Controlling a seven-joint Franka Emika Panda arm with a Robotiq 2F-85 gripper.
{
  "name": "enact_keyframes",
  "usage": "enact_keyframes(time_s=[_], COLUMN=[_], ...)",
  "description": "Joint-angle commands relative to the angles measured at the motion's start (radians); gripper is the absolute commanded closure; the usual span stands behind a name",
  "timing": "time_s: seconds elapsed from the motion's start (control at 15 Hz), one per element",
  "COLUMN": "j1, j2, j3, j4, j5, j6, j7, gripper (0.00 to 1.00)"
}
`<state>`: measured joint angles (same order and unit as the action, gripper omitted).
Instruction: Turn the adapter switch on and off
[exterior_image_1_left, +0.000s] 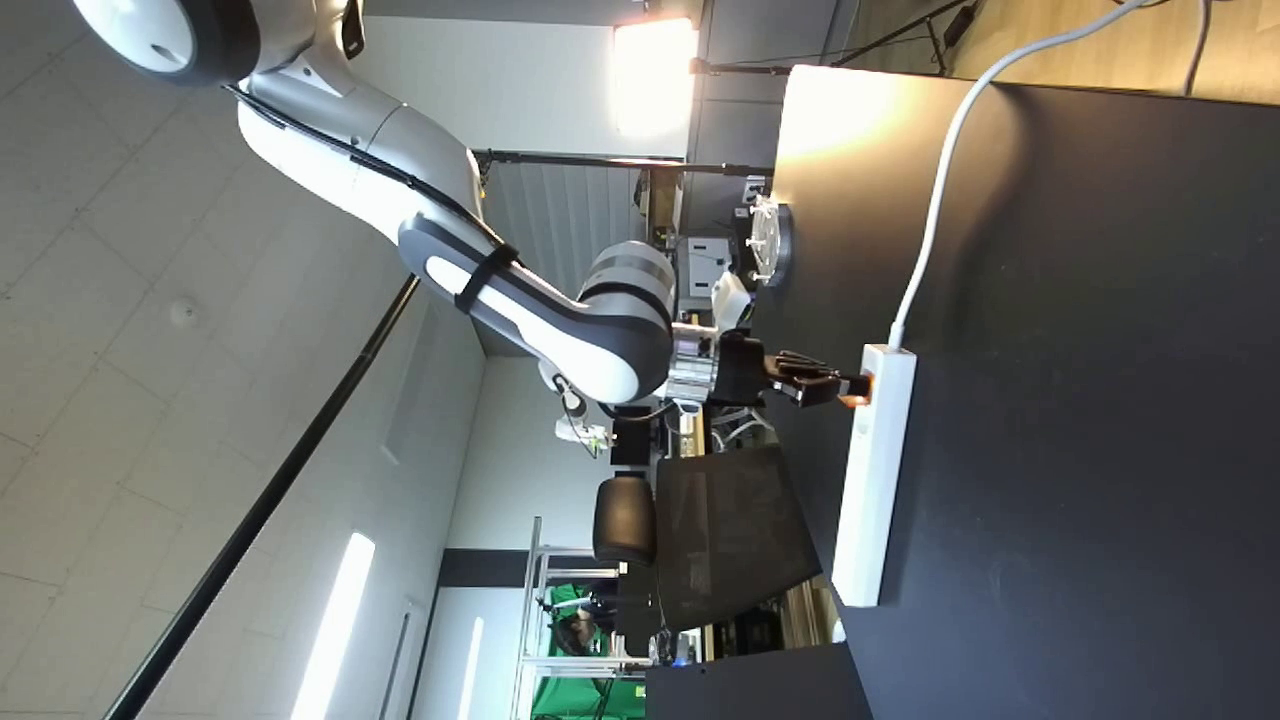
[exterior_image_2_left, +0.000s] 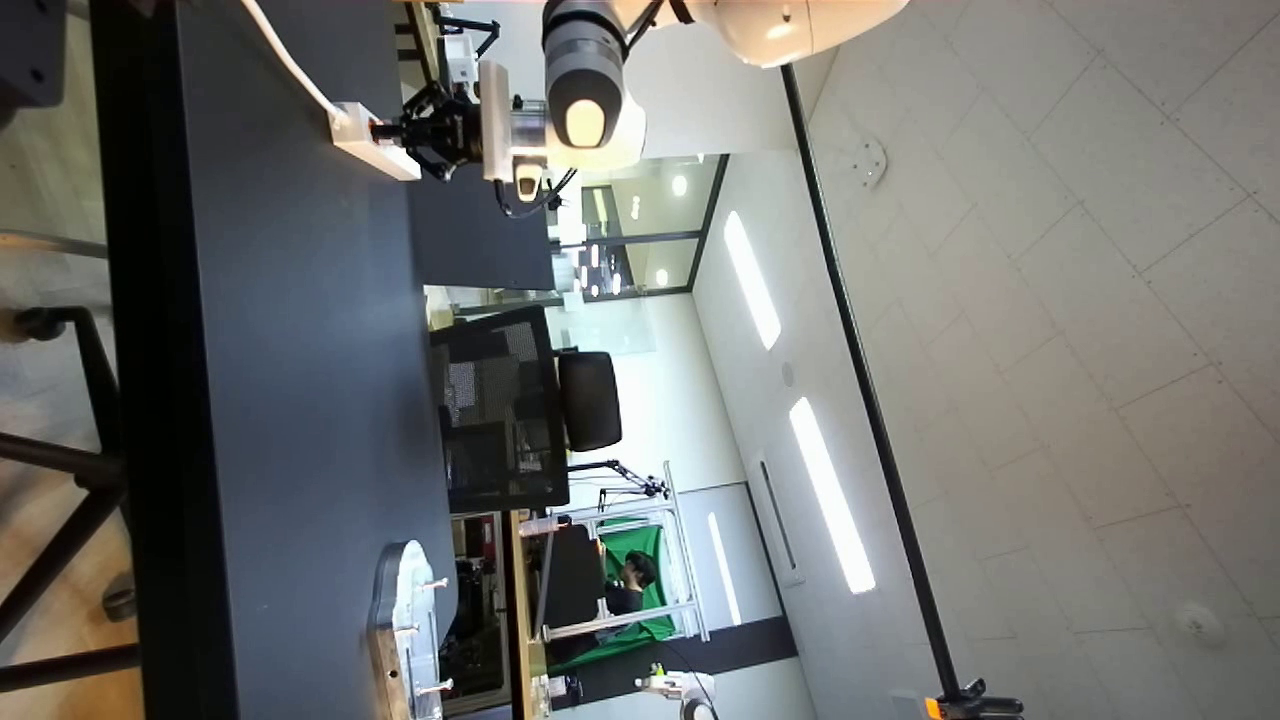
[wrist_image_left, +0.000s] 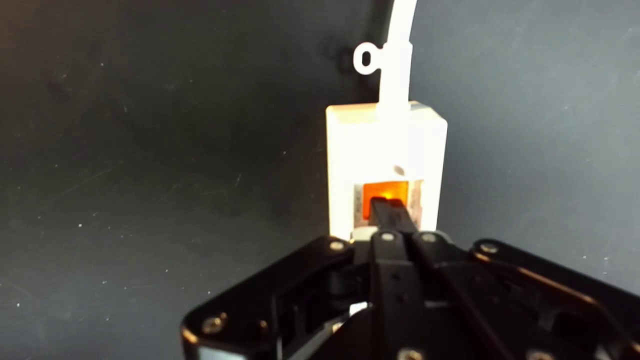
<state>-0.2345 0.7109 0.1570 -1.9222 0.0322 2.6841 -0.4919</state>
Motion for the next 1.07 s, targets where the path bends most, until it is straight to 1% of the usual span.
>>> enact_keyframes(time_s=[0.0, 0.33, 1.0], j1=[0.005, 0.013, 0.020], j2=[0.033, 0.001, -0.021], j3=[0.001, -0.004, -0.005], j4=[0.032, -0.004, -0.060], j5=[0.009, 0.007, 0.004], j6=[-0.003, 0.041, 0.111], j7=[0.027, 0.042, 0.065], gripper=[1.00, 1.00, 1.00])
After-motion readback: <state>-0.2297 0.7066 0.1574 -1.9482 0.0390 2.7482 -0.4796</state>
